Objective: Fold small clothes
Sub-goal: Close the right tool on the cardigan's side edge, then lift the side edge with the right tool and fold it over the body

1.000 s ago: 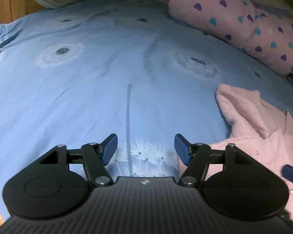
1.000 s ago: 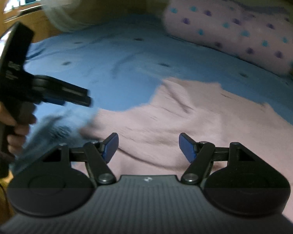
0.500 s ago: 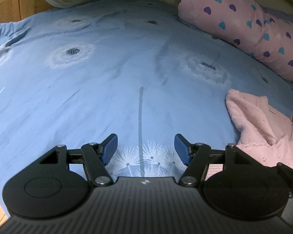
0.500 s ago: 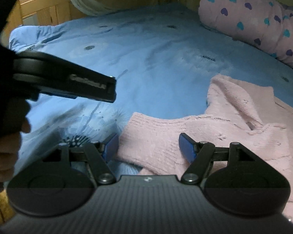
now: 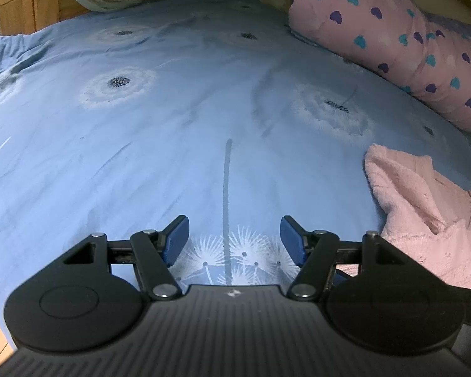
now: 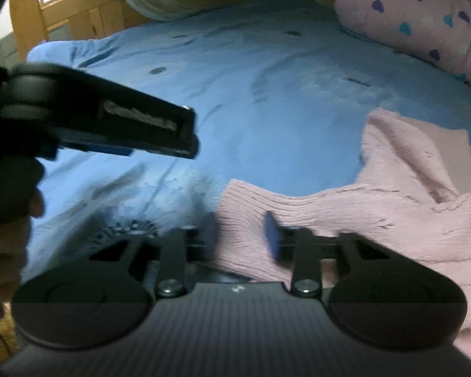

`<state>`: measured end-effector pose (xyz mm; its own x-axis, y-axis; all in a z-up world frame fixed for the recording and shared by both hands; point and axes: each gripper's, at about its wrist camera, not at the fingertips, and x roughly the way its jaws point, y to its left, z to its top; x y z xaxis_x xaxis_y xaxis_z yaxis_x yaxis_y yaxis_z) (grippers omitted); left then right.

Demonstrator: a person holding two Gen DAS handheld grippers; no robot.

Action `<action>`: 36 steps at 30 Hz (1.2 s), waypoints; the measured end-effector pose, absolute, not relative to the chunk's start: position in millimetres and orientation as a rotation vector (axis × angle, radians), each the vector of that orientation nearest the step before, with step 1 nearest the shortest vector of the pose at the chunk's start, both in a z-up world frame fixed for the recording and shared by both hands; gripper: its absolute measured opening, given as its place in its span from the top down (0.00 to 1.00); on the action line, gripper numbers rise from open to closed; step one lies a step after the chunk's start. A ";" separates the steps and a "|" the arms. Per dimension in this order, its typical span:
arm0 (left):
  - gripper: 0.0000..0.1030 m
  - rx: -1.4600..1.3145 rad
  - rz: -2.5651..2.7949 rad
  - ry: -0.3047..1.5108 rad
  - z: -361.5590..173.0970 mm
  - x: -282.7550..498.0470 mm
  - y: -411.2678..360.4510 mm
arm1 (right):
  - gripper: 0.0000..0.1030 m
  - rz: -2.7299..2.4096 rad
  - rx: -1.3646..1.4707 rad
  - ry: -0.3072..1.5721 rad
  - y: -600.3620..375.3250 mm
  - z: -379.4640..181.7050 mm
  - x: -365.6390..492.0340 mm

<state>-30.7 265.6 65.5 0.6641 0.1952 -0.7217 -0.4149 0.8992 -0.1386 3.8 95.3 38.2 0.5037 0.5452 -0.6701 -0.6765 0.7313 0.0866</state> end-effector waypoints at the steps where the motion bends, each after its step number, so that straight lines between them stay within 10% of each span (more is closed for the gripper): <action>1: 0.32 -0.306 0.350 0.771 65.6 -30.6 265.9 | 0.87 0.734 -0.210 0.726 96.6 40.1 1.4; 36: 0.32 -0.275 0.231 0.760 61.1 -26.5 231.0 | 0.93 0.341 -0.094 0.286 -65.4 176.4 -34.2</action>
